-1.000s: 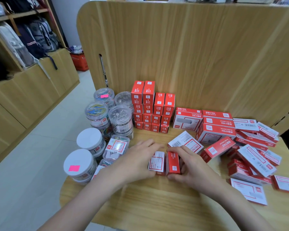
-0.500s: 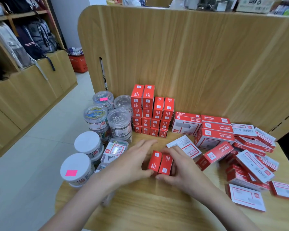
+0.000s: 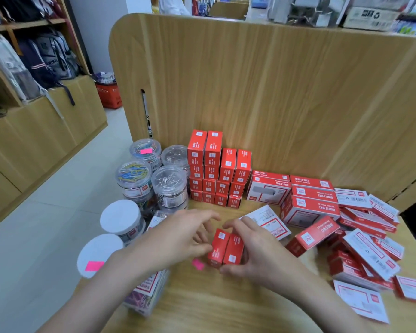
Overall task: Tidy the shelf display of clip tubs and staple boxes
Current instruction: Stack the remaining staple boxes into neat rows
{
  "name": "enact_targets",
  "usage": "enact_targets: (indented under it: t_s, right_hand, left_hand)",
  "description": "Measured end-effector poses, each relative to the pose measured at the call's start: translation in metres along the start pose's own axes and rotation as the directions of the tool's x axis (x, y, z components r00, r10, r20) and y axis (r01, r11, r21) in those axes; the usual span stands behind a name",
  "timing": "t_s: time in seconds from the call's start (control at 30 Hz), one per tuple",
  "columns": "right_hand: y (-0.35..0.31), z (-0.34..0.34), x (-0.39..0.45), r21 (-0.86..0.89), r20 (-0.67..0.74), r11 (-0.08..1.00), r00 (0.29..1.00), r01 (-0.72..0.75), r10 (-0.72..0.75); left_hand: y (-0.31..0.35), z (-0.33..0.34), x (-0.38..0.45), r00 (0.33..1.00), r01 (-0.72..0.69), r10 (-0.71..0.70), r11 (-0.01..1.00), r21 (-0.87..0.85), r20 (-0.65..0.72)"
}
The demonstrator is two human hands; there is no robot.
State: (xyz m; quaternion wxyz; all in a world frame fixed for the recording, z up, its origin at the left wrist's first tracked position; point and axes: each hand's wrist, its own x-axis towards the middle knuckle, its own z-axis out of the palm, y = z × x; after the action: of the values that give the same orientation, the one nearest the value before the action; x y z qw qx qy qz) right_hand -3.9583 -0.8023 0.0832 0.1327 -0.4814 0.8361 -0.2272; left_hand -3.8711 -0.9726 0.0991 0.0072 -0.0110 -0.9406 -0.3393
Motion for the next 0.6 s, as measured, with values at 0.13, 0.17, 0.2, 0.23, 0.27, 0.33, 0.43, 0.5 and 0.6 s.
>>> enact_targets:
  t_s: [0.13,0.17,0.2,0.23,0.27,0.33,0.43,0.5,0.6]
  right_hand:
    - [-0.005,0.013,0.002,-0.075,-0.067,0.997,0.998,0.015,-0.020]
    - [-0.004,0.013,0.003,-0.065,-0.082,0.997,0.996,0.028,-0.033]
    - [-0.004,0.010,0.003,-0.039,-0.097,0.999,0.994,0.037,-0.041]
    - [-0.003,0.002,0.004,-0.004,-0.120,0.999,0.992,0.042,-0.042]
    - [-0.001,-0.009,0.006,0.026,-0.169,0.999,0.985,0.048,-0.043]
    - [0.000,-0.041,0.012,0.051,-0.326,0.996,0.944,0.073,-0.053]
    - [-0.004,-0.089,0.030,0.011,-0.453,0.996,0.888,0.091,-0.076]
    - [-0.006,-0.107,0.048,-0.045,-0.455,0.996,0.886,0.073,-0.085]
    - [-0.008,-0.111,0.071,-0.094,-0.408,0.995,0.910,0.037,-0.073]
  left_hand:
    - [-0.003,0.009,0.003,0.998,0.056,-0.055,0.998,-0.042,0.036]
    - [-0.003,0.008,0.002,0.998,0.058,-0.056,0.997,-0.055,0.033]
    - [-0.001,0.005,0.000,0.999,0.036,-0.036,0.998,-0.056,0.005]
    - [0.001,0.000,-0.001,0.998,-0.012,0.009,0.999,-0.044,-0.061]
    - [0.003,-0.007,-0.002,0.985,-0.075,0.070,0.997,-0.023,-0.156]
    - [0.008,-0.023,-0.001,0.913,-0.157,0.164,0.986,0.050,-0.373]
    - [0.016,-0.045,0.008,0.791,-0.075,0.151,0.986,0.150,-0.593]
    - [0.021,-0.055,0.017,0.779,0.038,0.085,0.982,0.182,-0.621]
    - [0.022,-0.060,0.034,0.827,0.170,-0.014,0.959,0.227,-0.562]
